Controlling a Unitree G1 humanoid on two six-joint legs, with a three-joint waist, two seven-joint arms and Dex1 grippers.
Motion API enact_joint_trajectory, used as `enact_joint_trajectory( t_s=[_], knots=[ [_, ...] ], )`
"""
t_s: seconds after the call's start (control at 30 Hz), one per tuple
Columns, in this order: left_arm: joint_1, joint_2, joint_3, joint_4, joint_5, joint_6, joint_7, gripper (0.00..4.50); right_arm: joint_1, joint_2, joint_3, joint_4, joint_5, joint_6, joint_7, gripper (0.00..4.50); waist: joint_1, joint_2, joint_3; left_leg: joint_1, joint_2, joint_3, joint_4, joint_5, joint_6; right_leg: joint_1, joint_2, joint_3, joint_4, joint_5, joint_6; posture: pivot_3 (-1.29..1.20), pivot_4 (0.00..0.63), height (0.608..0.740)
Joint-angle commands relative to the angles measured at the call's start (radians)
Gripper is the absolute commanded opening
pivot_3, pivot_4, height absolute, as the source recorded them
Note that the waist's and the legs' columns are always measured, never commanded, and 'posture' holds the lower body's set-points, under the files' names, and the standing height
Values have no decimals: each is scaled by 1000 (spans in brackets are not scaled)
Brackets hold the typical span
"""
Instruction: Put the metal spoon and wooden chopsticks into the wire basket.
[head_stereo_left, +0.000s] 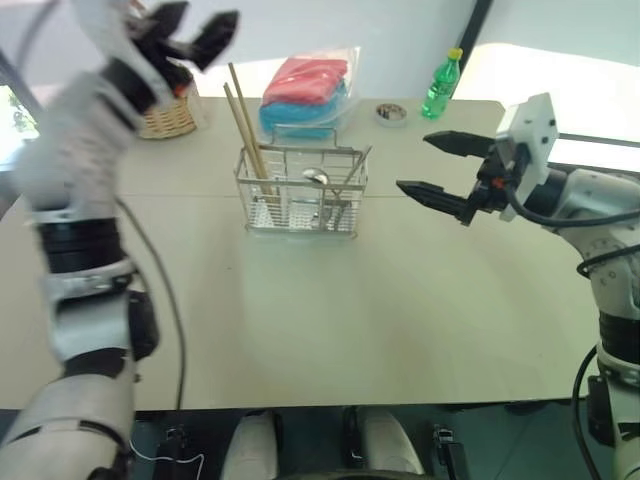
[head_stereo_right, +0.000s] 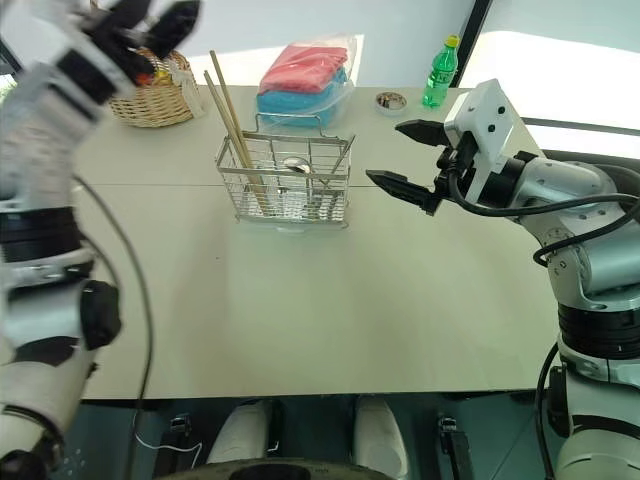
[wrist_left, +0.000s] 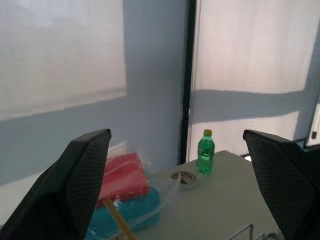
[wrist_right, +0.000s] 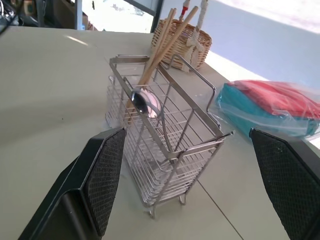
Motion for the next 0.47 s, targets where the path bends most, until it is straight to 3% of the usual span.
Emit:
enact_joint_trajectory(
  t_s=[0.03,0.23,0.47],
  knots=[
    [153,121,-4,-107,-13,-19,-201,4471,-11,-28,-8,23,-21,-39,36,4107,5,2,-1,1,0,0,0,0,0,1,0,0,0,0,0,0,150,723],
    [472,251,17,-293,-2,-46,-351,4471,-5,-36,23,25,-41,-48,71,4107,10,1,0,0,0,0,2,0,0,0,-1,0,-2,-3,-5,0,150,723],
    [603,279,36,-361,-14,-12,-352,4471,2,-26,44,27,-61,-50,84,4107,6,2,0,-1,0,1,1,0,0,-2,-1,1,-1,-3,-6,0,150,723]
  ],
)
